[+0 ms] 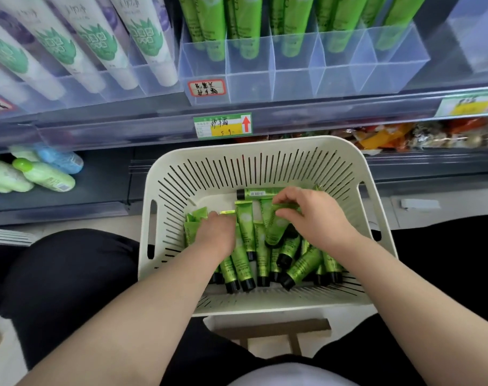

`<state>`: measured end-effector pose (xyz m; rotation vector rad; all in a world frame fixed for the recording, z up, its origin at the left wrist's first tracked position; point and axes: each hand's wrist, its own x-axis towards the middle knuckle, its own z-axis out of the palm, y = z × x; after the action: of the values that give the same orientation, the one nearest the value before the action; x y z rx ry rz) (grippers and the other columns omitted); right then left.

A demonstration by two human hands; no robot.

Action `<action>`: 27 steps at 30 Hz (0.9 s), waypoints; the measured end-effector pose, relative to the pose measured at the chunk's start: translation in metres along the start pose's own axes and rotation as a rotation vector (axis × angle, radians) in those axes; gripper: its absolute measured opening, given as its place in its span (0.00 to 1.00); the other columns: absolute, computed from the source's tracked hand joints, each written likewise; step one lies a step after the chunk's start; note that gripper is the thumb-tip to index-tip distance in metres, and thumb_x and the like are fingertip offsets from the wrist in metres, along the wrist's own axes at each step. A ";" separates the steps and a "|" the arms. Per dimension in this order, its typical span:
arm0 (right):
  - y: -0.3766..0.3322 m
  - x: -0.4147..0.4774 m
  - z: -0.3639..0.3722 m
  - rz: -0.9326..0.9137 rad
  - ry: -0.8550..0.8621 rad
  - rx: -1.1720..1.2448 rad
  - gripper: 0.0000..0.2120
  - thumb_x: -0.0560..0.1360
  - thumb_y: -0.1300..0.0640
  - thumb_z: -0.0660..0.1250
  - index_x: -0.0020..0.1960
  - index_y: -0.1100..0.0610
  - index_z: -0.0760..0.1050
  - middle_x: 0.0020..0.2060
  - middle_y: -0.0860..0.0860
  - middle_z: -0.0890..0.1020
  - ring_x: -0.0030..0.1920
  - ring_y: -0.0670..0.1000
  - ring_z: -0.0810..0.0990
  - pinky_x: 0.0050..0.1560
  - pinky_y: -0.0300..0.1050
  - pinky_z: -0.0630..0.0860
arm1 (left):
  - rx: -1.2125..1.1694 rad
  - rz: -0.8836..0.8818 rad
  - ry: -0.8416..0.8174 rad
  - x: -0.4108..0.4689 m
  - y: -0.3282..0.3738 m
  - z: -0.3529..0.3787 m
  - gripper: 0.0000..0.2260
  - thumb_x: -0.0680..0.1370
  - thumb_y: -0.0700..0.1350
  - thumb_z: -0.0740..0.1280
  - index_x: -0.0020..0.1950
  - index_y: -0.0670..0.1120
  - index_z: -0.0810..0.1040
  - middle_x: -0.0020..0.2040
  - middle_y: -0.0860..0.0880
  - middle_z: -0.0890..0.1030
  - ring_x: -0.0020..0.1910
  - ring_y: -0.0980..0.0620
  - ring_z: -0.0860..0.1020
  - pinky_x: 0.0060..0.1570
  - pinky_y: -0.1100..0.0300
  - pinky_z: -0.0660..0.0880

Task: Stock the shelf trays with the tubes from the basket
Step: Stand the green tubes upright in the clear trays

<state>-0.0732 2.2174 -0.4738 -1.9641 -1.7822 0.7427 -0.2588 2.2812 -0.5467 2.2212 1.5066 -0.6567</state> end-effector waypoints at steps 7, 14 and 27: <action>0.001 0.000 0.002 0.039 -0.040 -0.005 0.09 0.75 0.52 0.69 0.54 0.50 0.81 0.47 0.43 0.84 0.43 0.44 0.81 0.48 0.39 0.75 | -0.163 -0.021 0.056 0.003 -0.004 -0.005 0.21 0.77 0.46 0.68 0.70 0.47 0.72 0.62 0.45 0.76 0.64 0.44 0.68 0.59 0.54 0.69; -0.006 -0.004 0.001 0.020 0.009 -0.062 0.06 0.75 0.51 0.68 0.52 0.46 0.80 0.43 0.42 0.84 0.41 0.45 0.80 0.54 0.52 0.76 | -0.460 0.065 -0.054 -0.017 -0.007 -0.012 0.14 0.79 0.47 0.68 0.63 0.47 0.76 0.61 0.46 0.78 0.53 0.48 0.76 0.48 0.59 0.72; -0.037 -0.015 -0.075 -0.092 0.299 -0.138 0.08 0.75 0.54 0.67 0.54 0.49 0.79 0.47 0.47 0.84 0.49 0.53 0.80 0.48 0.49 0.76 | -0.614 0.275 0.581 -0.073 0.024 -0.136 0.06 0.79 0.43 0.66 0.54 0.48 0.78 0.47 0.54 0.78 0.46 0.52 0.76 0.42 0.60 0.67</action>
<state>-0.0565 2.2120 -0.3907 -1.9432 -1.7636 0.2840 -0.2367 2.2910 -0.3925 2.1230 1.3390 0.5217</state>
